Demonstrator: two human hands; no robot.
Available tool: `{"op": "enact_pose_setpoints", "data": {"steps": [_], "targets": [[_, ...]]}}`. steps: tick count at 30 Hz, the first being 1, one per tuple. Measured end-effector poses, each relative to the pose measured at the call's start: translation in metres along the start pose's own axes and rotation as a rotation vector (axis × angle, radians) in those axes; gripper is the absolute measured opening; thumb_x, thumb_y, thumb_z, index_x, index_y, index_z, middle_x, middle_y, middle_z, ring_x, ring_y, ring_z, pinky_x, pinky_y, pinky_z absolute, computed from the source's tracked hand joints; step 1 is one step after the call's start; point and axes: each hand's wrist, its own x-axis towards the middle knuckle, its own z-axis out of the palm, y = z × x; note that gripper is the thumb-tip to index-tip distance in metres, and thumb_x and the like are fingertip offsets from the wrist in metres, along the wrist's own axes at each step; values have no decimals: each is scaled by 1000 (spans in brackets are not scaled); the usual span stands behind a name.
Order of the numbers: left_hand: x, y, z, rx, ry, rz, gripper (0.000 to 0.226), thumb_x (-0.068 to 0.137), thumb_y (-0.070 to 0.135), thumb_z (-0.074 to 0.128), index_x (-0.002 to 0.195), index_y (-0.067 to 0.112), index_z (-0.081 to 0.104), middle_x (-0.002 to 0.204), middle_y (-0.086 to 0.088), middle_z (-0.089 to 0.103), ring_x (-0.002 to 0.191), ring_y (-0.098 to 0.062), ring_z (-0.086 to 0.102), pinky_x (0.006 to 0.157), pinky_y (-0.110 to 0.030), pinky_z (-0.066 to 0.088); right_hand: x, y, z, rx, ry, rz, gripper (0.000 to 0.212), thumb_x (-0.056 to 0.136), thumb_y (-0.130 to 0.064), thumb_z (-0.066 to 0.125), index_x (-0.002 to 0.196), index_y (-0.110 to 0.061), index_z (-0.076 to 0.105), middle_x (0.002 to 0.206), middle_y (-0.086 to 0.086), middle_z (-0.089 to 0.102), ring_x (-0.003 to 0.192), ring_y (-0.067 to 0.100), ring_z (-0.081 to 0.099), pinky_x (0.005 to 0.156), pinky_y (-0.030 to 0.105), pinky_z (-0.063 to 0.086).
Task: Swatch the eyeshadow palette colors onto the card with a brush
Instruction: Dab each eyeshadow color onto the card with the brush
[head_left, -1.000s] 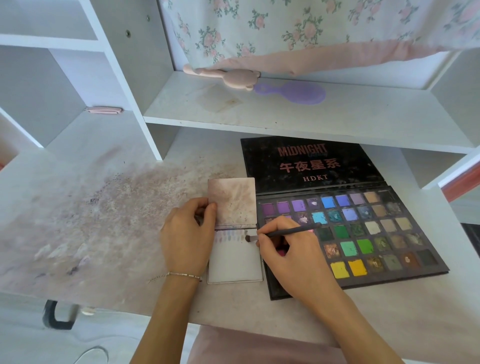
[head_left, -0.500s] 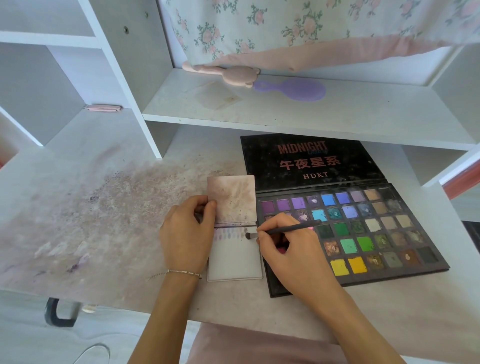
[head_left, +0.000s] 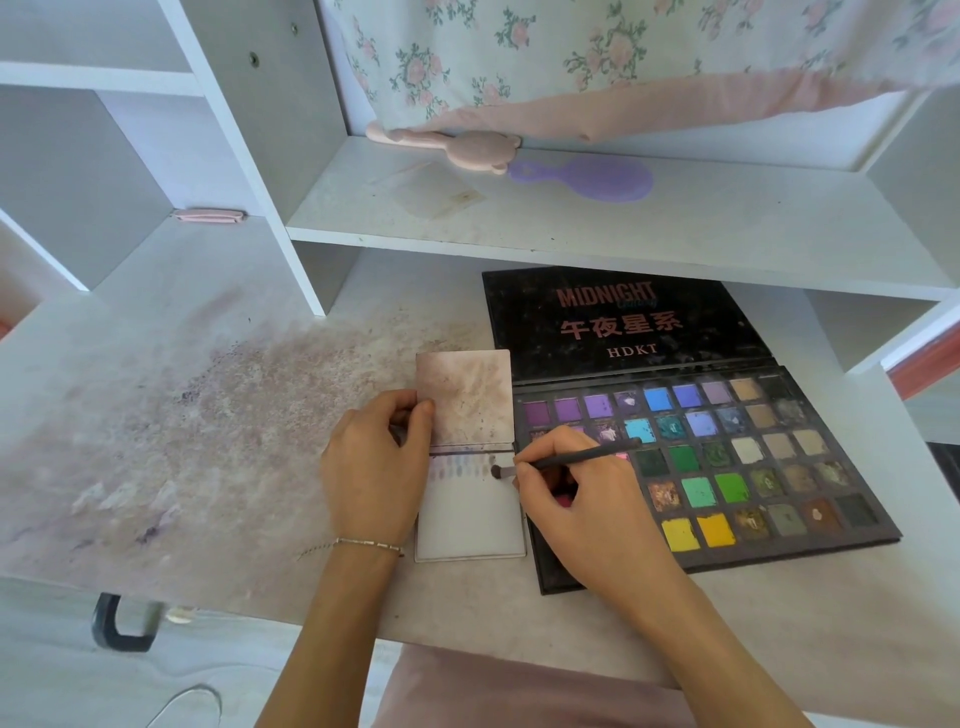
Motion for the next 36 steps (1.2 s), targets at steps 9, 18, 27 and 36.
{"op": "enact_pose_setpoints", "data": {"steps": [9,18,27,36], "targets": [[0,-1,0,3,7,-7,12,85,26,58,88,20,68,70,9,59,75,-16,56,64,-24,34,-1,0,-2,100,10,-3,14,85,-17,56,80,-30,54,76,-9,62,71,1,55,57,9,43],[0,-1,0,2,18,11,12,85,26,59,88,18,68,69,9,59,75,-17,56,63,-25,36,-6,9,-26,324,191,-26,29,87,-4,53,83,-33,61,76,-7,65,67,14,60,59,25,49],[0,0,0,4,16,11,12,85,26,58,87,19,68,69,9,58,74,-18,56,63,-26,36,-12,18,-34,213,156,16,22,85,-6,55,78,-27,55,75,-11,65,61,10,56,53,11,44],[0,-1,0,-5,19,5,12,85,26,59,86,18,68,69,7,59,74,-19,56,66,-29,42,-12,15,-32,155,104,17,21,85,-9,56,74,-27,56,73,-5,65,56,15,56,49,22,43]]}}
